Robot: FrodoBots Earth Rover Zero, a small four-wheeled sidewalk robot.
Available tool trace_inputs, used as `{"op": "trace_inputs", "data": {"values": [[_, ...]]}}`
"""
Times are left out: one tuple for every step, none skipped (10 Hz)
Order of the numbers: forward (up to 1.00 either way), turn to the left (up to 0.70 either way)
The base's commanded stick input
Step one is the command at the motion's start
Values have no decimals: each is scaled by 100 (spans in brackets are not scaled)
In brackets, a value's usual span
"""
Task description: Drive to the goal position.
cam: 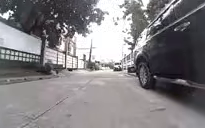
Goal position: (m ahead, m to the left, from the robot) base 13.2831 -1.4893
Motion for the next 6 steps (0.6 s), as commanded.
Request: {"op": "trace_inputs", "data": {"values": [[100,-39],[100,-40],[100,-40],[100,-40],[100,-40],[100,-34]]}}
